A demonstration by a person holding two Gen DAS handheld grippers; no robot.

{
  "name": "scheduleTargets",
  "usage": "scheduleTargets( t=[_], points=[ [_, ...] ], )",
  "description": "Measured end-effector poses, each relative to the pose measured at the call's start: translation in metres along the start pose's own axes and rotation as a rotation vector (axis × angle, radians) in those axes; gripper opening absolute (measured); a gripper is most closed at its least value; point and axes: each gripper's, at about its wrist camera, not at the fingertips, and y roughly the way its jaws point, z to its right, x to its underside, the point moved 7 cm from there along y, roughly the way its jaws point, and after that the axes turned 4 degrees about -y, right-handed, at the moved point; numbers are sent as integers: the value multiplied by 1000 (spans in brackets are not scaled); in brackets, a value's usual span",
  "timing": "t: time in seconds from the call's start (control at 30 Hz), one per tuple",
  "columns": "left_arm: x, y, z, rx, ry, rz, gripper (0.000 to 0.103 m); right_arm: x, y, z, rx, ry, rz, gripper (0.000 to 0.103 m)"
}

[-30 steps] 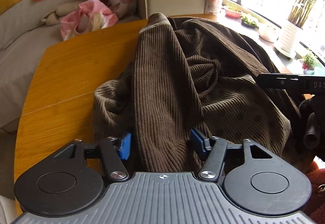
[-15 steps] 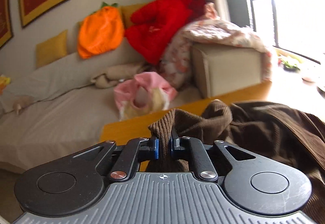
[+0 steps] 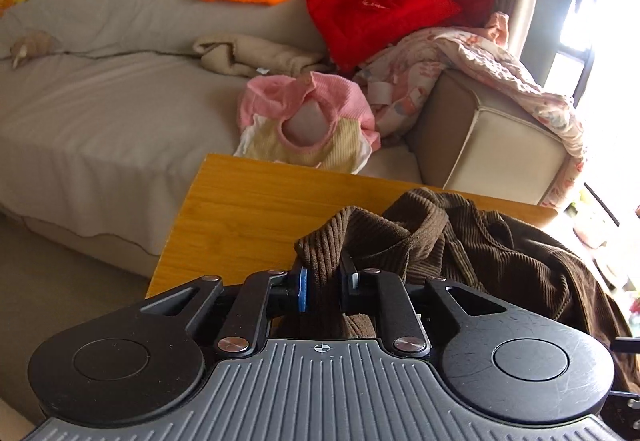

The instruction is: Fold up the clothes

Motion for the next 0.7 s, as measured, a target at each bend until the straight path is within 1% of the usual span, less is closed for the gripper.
scheduleTargets(
  t=[0.03,0.07,0.1,0.13,0.17,0.2,0.23,0.3,0.37,0.4,0.43,0.47,0.5,0.53,0.6,0.7],
  points=[
    [1,0,-5,12,-20,-7,23,-5,2,1,-11,-7,-5,60],
    [2,1,-10,24,-40,-15,31,-8,2,2,-18,-1,-9,59],
    [4,1,-14,36,-60,-22,46,-12,2,2,-23,7,-12,59],
    [4,-1,-18,46,-73,-24,55,-15,0,3,-22,19,-14,59],
    [4,-7,-18,52,-69,-12,70,-16,0,1,-20,24,-12,60],
    [3,-13,-19,55,-66,-1,77,-18,0,0,-19,28,-9,64],
    [2,-17,-19,52,-64,6,78,-19,0,-2,-17,32,-6,69],
    [1,-27,-21,45,-59,19,86,-15,5,-6,-20,14,-27,69],
    [0,-36,-21,41,-53,31,89,-11,11,-11,-24,-8,-51,68],
    [1,-38,-19,43,-42,31,91,-8,12,-10,-26,-16,-59,61],
    [2,-41,-16,48,-32,32,92,-6,11,-9,-28,-23,-65,50],
    [2,-41,-12,58,-21,33,95,-5,9,-6,-39,-26,-68,46],
    [2,-42,-8,68,-11,34,95,-6,4,-2,-39,-37,-67,34],
    [3,-43,-4,78,0,35,95,-7,0,2,-36,-51,-65,20],
    [2,-34,7,87,31,28,97,-11,-13,13,37,-109,-51,8],
    [1,-14,23,92,85,10,98,-19,-28,43,170,-179,-41,7]
  ],
)
